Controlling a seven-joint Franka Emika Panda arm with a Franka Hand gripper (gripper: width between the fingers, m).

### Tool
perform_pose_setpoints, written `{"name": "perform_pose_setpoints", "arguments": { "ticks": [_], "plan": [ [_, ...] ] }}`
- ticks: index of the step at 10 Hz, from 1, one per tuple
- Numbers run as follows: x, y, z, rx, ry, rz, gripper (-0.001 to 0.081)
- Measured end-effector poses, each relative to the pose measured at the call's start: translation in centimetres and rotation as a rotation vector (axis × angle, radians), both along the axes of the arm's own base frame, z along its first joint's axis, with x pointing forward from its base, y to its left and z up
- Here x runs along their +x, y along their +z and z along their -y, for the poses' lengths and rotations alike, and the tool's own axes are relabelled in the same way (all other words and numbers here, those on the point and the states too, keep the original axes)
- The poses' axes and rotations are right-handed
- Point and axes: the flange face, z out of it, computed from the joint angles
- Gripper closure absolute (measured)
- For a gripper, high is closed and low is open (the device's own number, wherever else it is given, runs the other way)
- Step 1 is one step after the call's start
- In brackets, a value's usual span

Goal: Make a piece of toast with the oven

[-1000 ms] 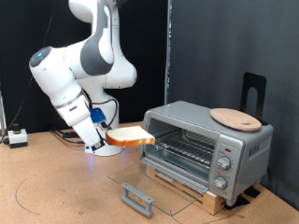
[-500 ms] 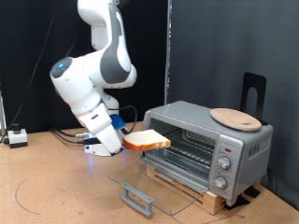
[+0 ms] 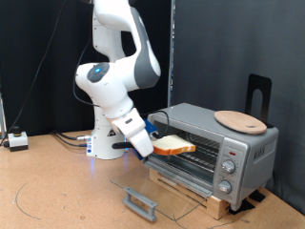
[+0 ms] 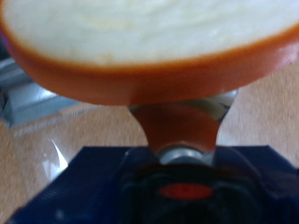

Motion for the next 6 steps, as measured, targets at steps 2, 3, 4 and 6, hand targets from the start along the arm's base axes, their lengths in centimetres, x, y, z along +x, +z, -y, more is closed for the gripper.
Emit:
{"name": "perform_pose_setpoints", "arguments": {
  "ticks": [2, 3, 4, 6],
  "plan": [
    [-0.2, 0.3, -3.0, -0.009, 0.012, 0.024, 0.0395],
    [-0.3, 0.7, -4.5, -0.014, 0.022, 0.037, 0.0395],
    [-0.4, 1.1, -5.9, -0.028, 0.029, 0.048, 0.0395],
    [-0.8, 1.7, -8.0, -0.071, 0.052, 0.051, 0.0395]
  ]
}}
